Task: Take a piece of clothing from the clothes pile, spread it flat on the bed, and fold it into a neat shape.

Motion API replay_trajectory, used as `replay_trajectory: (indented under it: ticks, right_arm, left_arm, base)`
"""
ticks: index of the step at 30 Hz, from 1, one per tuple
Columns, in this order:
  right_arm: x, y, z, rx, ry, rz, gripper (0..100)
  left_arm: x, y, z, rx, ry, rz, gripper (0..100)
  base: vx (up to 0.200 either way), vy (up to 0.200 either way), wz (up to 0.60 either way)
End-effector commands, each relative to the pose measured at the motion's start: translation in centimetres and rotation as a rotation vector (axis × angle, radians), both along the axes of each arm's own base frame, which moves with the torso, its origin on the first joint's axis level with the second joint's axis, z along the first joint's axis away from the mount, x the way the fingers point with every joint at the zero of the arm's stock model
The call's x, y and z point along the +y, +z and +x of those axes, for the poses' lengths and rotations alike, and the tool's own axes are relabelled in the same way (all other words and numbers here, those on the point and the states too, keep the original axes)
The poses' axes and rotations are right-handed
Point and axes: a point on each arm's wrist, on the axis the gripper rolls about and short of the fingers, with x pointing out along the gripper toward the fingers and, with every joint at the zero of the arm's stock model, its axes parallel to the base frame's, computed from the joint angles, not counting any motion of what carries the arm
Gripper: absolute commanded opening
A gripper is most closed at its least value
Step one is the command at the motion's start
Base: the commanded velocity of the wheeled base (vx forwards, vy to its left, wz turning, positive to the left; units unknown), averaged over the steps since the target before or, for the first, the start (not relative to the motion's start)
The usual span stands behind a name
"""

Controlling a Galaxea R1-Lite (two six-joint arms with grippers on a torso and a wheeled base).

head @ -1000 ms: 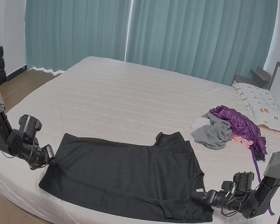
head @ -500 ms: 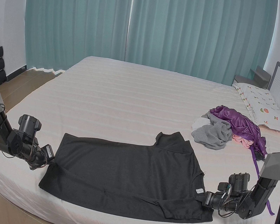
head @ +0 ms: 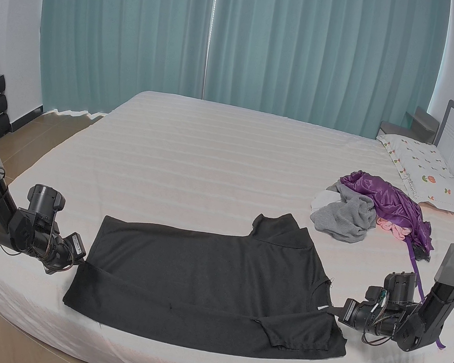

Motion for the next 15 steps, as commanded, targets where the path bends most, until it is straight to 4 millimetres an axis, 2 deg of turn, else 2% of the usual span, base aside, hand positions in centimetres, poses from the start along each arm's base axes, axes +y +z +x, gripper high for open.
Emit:
replay_trajectory:
  ticks: [1,7,15]
  right_arm:
    - [0.0,1.4,-0.1,-0.038,-0.007,0.012,0]
    - [0.0,2.6,-0.7,-0.059,-0.011,0.026,0]
    - [-0.1,3.7,-0.8,-0.091,-0.012,0.029,0]
  left_arm:
    - [0.2,0.3,0.0,-0.011,0.009,0.007,0]
    - [0.3,1.2,-0.3,-0.029,0.017,0.011,0]
    - [0.5,1.0,-0.3,-0.021,0.024,0.015,0]
  base:
    - [0.0,0.0,0.0]
    - [0.0,0.0,0.0]
    - [0.0,0.0,0.0]
